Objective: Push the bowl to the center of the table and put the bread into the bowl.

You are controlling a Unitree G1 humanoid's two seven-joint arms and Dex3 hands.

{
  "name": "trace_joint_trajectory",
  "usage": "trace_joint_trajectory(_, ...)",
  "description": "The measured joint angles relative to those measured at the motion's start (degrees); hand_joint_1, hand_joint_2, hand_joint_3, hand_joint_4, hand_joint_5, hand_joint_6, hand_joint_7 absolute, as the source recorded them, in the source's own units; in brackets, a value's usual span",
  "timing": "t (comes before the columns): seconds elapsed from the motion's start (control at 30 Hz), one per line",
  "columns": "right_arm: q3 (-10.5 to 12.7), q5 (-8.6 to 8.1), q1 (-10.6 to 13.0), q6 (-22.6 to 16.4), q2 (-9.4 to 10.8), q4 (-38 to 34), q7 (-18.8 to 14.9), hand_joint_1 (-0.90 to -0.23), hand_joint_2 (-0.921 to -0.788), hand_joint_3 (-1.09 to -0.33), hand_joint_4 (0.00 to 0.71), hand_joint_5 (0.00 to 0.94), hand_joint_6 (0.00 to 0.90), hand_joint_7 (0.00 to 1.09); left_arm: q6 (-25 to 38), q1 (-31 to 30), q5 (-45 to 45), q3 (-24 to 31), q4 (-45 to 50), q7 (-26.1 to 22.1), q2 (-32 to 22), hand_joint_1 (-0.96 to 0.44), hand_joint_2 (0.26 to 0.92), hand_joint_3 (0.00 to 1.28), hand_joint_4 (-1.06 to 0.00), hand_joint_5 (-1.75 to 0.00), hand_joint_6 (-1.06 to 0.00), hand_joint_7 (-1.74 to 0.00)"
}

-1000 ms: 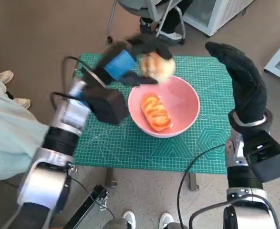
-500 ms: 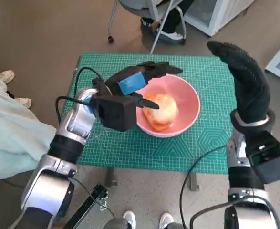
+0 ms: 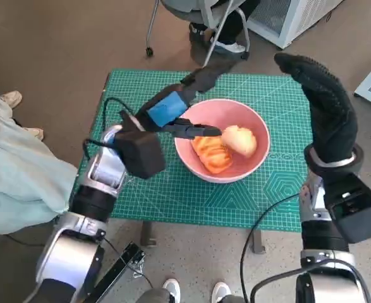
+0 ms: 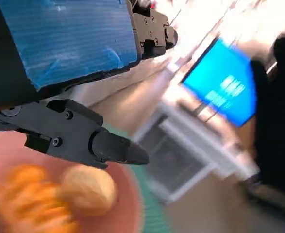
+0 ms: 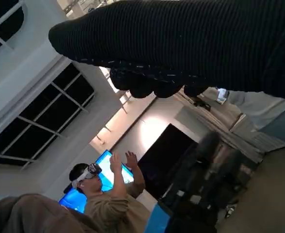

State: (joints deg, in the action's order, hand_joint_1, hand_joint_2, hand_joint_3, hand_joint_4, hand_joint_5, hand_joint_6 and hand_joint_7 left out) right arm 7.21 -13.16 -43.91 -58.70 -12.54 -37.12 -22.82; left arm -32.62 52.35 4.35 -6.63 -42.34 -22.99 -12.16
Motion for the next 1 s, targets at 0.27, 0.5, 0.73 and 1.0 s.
trace_joint_trajectory(0.27, 0.0, 0.50, 0.1, 1.7, 0.4, 1.3, 1.4, -0.619, -0.921, -0.736, 0.327, 0.001, 0.018, 0.84, -1.9, -1.8, -7.6, 5.5, 1.7, 1.1, 3.1, -0.47, 0.921, 0.25, -0.23, -0.10, -0.25, -0.15)
trace_joint_trajectory(0.5, 0.0, 2.66, 0.1, 3.5, 1.1, 3.0, 4.0, -0.584, -0.921, -0.751, 0.338, 0.007, 0.017, 0.84, -1.7, -6.3, -12.5, 7.6, 9.4, 1.2, 5.2, -0.46, 0.921, 0.26, -0.25, -0.07, -0.10, -0.45)
trace_joint_trajectory(0.73, -0.1, 5.45, 0.1, 5.1, 1.7, 4.0, 6.9, -0.573, -0.921, -0.783, 0.330, 0.002, 0.015, 0.83, -1.3, -9.7, -13.5, 8.0, 17.0, 2.1, 5.7, -0.41, 0.921, 0.27, -0.23, -0.04, -0.01, -0.69)
trace_joint_trajectory(1.0, -0.7, 6.55, 0.0, 7.4, 2.1, 5.2, 8.2, -0.580, -0.921, -0.784, 0.335, 0.003, 0.027, 0.80, -1.1, -12.1, -14.0, 8.9, 21.7, 2.9, 5.6, -0.42, 0.921, 0.27, -0.22, -0.04, 0.00, -0.69)
